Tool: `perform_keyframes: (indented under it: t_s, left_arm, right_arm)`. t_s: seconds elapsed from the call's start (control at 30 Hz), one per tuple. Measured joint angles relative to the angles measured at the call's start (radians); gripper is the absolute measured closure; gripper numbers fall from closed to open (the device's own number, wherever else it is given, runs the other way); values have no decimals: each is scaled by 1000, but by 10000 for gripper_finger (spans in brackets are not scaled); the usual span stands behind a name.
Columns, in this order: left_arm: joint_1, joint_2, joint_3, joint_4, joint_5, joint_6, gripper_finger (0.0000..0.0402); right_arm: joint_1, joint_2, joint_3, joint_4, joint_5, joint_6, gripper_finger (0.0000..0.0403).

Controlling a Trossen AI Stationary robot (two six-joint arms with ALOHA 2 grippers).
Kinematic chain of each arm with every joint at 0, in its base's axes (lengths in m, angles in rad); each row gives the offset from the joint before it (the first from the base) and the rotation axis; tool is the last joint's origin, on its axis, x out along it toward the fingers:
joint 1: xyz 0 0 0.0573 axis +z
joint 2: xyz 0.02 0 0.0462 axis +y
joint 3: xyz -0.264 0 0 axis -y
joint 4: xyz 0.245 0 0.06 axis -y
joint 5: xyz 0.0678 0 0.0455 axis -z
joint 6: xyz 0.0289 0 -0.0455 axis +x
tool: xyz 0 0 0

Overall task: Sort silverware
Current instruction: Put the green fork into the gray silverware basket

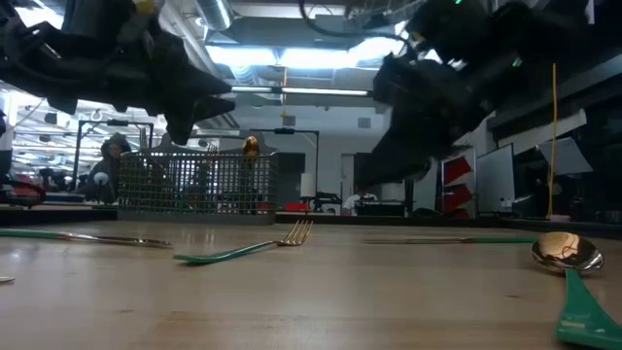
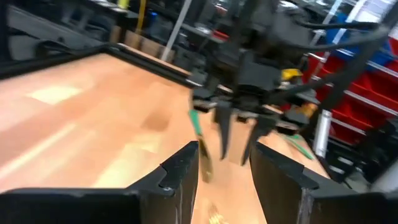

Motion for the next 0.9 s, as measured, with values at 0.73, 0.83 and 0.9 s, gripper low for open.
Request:
perform_keyframes:
  t_s: [0.73,0.83,0.9]
  left_arm:
    - [-176,0,0,-86,0,-48,265]
    - [-187,0,0,-84,-1,-48,265]
    - [-192,0,0,-86,-1,-48,265]
  right_arm:
    - [-90,331,206,122,-232,99,267]
    - [-90,358,230,121,-232,99,271]
    - [-90,373,245,123,-232,99,280]
